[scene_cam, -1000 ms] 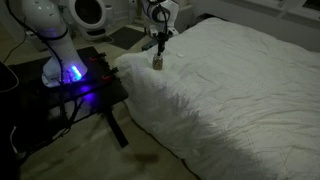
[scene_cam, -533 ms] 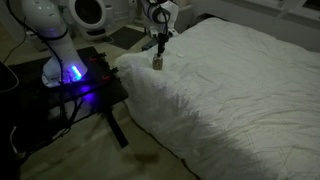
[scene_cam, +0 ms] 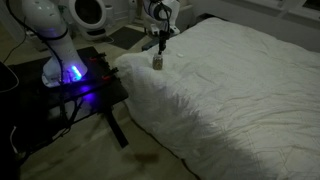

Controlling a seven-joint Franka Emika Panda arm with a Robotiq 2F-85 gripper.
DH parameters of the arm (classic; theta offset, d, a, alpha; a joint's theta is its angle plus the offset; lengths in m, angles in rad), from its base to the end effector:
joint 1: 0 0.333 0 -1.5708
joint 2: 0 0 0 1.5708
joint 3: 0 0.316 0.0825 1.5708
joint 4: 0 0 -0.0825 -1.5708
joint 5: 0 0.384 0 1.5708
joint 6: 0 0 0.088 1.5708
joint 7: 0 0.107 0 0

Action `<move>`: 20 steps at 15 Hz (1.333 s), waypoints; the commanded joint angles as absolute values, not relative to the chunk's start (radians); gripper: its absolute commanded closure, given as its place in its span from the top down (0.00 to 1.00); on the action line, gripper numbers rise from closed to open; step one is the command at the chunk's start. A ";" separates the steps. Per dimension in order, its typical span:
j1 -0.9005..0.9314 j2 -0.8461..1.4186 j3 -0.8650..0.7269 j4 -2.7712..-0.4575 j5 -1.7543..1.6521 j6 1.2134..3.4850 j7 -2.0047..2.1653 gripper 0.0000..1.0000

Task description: Put the objects on the bed in the jar

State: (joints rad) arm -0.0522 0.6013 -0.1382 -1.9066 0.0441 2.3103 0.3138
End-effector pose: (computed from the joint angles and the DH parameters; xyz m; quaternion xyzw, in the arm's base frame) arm 0.5963 -0.1124 0.1673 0.9616 -0.2561 -0.0937 0.0310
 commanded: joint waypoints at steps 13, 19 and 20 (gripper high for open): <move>-0.004 0.343 -0.167 -1.982 -0.124 2.266 0.350 0.27; 0.002 0.290 -0.158 -2.010 -0.148 2.265 0.348 0.62; 0.002 0.285 -0.157 -2.013 -0.148 2.261 0.346 0.70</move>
